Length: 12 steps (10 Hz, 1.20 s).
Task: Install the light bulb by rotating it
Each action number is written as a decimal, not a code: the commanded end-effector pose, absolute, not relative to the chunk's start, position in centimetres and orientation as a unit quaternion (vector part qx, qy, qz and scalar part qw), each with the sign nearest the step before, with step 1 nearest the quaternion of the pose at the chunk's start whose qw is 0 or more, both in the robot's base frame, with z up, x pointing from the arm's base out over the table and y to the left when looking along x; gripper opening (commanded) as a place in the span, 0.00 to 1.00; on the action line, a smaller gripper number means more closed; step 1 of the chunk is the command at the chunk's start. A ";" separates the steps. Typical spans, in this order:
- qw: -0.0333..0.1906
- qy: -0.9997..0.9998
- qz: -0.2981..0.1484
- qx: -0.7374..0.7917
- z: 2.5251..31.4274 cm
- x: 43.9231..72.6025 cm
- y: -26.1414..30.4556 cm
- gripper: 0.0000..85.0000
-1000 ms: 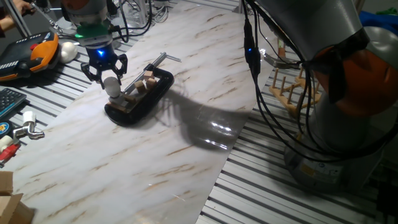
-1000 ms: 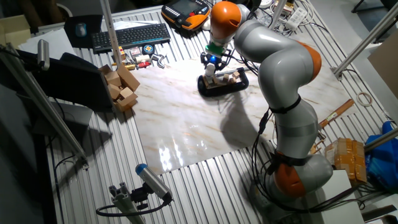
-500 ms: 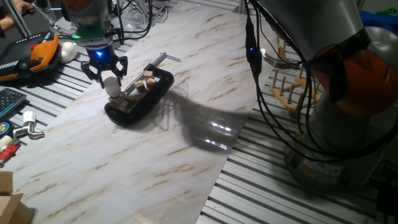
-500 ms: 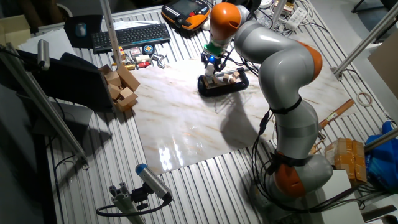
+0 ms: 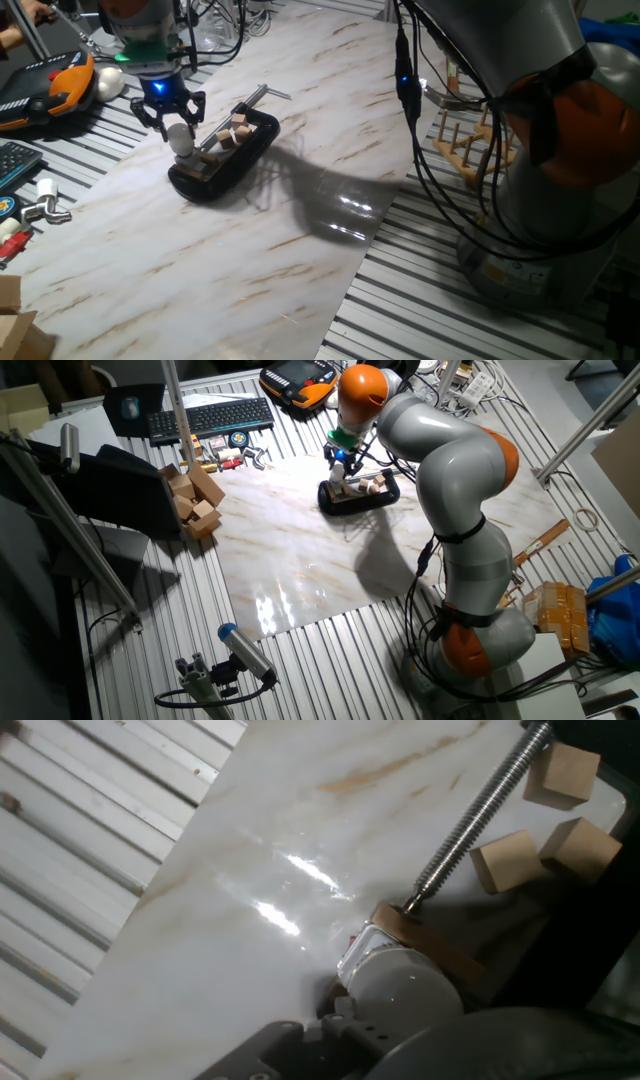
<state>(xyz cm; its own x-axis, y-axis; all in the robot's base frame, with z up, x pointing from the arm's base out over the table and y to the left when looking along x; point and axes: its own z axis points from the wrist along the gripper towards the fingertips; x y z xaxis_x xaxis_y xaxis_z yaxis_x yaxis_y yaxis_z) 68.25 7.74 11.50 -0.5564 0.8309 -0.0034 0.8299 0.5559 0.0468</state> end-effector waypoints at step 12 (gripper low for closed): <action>0.023 0.851 0.029 0.524 11.4 68.2 7.7 0.60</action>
<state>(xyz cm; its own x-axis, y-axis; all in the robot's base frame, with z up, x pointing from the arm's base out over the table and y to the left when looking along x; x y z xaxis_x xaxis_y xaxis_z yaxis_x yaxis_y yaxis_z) 68.12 7.71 11.34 -0.4507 0.8927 -0.0072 0.8901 0.4500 0.0719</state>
